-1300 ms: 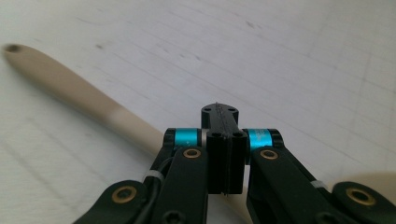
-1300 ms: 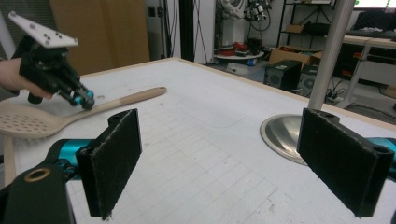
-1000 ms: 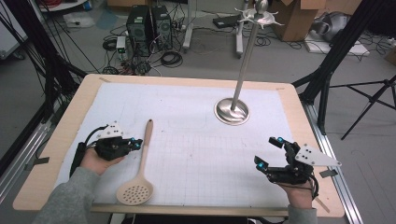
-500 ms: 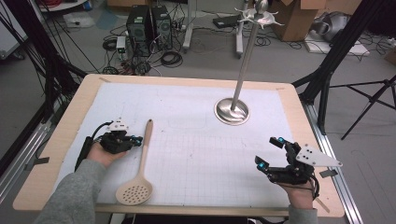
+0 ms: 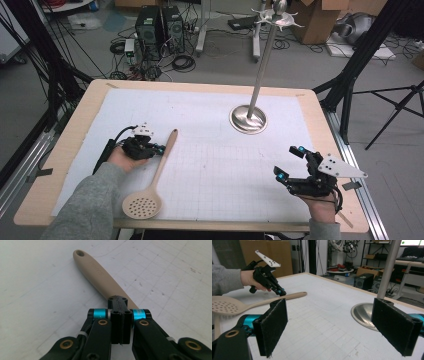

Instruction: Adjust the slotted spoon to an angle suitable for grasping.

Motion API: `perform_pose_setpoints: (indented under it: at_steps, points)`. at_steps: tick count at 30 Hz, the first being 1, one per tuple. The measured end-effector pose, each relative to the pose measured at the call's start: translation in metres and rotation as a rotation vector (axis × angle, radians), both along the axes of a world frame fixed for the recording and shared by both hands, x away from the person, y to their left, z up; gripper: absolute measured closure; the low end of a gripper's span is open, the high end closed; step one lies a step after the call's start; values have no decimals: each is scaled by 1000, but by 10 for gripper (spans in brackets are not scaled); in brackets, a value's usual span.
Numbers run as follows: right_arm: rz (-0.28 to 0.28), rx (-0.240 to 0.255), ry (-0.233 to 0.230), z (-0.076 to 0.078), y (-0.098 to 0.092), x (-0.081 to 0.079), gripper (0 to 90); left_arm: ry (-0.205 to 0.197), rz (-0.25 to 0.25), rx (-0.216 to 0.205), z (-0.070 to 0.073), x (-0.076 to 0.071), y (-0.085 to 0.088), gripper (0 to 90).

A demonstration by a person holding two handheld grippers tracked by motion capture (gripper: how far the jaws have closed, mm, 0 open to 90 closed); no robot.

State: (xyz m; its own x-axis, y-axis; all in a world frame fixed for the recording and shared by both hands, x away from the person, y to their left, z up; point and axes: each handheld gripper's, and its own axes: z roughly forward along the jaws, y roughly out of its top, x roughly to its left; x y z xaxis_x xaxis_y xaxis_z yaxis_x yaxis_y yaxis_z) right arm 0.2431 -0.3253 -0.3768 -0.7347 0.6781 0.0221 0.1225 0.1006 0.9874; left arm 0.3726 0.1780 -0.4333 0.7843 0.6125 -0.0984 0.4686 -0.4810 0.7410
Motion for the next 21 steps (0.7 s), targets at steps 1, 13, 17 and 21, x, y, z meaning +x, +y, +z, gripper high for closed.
perform_pose_setpoints:
  at_steps: [1,13,17,21]
  points:
    - [-1,-2,2,0,0,0,128,9,-10,-2,0,1,-3,897]
    - [-1,4,1,0,-2,-1,128,28,-100,22,1,7,-39,897]
    - [-4,5,-3,0,-2,-1,128,40,-102,12,-1,7,-43,896]
    - [-5,3,-5,0,-2,0,128,52,-109,10,-1,7,-45,897]
